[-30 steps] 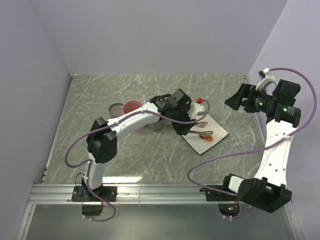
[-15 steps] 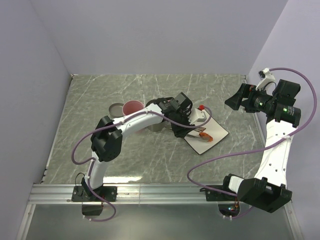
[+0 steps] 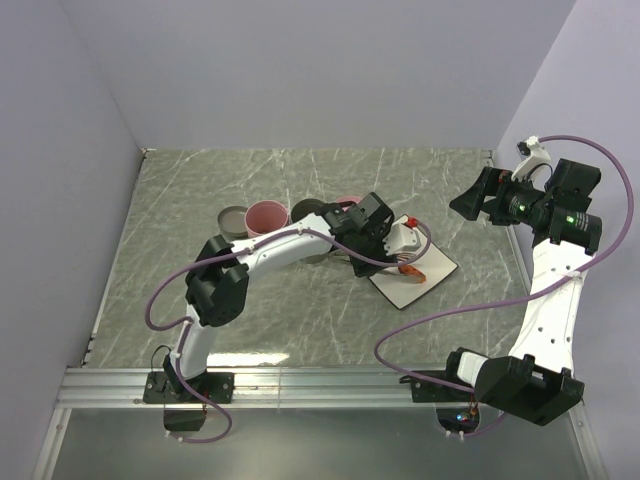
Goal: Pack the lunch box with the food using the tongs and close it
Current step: Pick up the fake food from the plate.
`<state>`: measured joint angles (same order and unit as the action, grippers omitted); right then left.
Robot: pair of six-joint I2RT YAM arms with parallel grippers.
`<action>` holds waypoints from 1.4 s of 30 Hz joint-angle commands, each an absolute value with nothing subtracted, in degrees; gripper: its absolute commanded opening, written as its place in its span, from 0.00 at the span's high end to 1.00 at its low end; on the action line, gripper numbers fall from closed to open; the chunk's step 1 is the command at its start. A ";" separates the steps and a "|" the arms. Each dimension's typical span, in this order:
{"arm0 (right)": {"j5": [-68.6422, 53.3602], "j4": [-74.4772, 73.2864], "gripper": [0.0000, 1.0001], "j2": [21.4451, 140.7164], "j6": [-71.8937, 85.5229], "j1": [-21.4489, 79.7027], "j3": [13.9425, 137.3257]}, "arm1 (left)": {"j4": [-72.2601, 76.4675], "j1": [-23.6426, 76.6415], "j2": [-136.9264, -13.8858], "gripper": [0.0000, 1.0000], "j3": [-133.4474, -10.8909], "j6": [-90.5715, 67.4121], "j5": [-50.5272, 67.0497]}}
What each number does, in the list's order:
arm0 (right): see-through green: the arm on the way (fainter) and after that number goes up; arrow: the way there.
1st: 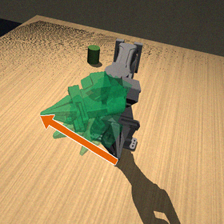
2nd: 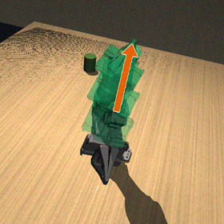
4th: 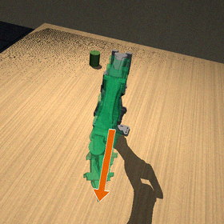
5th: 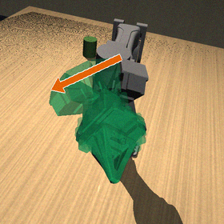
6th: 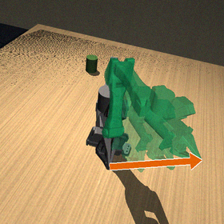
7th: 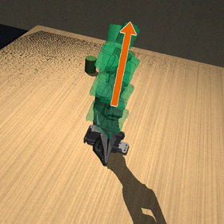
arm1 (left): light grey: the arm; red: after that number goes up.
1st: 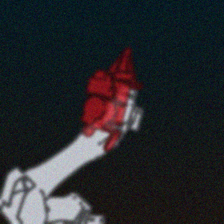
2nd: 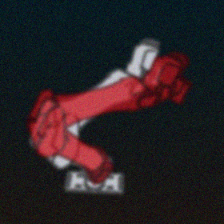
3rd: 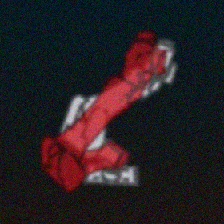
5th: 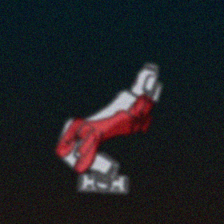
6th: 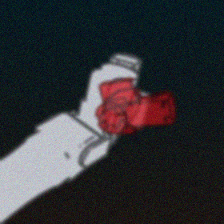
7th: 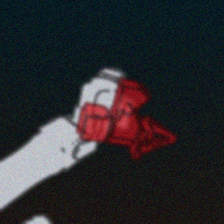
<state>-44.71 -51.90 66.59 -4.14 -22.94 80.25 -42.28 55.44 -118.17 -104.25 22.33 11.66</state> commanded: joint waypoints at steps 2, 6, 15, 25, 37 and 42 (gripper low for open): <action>-45.53 -51.33 0.00 65.83 -4.92 -23.38 81.04 | -41.84 55.90 -118.30 0.42 -106.17 23.91 11.86; -45.62 -51.07 0.00 65.65 -4.83 -23.38 80.51 | -41.66 56.16 -117.34 0.42 -105.21 23.73 13.45; -45.35 -51.06 0.00 65.39 -5.01 -23.38 80.16 | -41.75 56.34 -120.93 0.41 -108.63 22.24 9.76; -45.35 -51.06 0.00 65.65 -5.01 -23.47 80.24 | -43.32 55.90 -123.40 0.42 -112.06 20.39 10.28; -45.35 -50.71 0.00 65.21 -4.83 -23.47 79.80 | -48.69 55.72 -122.96 0.49 -113.47 17.05 14.42; -45.26 -51.06 0.00 65.30 -4.92 -23.47 80.33 | -50.36 55.72 -124.63 0.56 -115.48 16.96 14.15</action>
<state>-44.69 -51.90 66.54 -4.34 -22.94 80.07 -49.21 55.70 -124.38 -111.96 18.02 12.75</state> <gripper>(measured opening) 0.996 0.464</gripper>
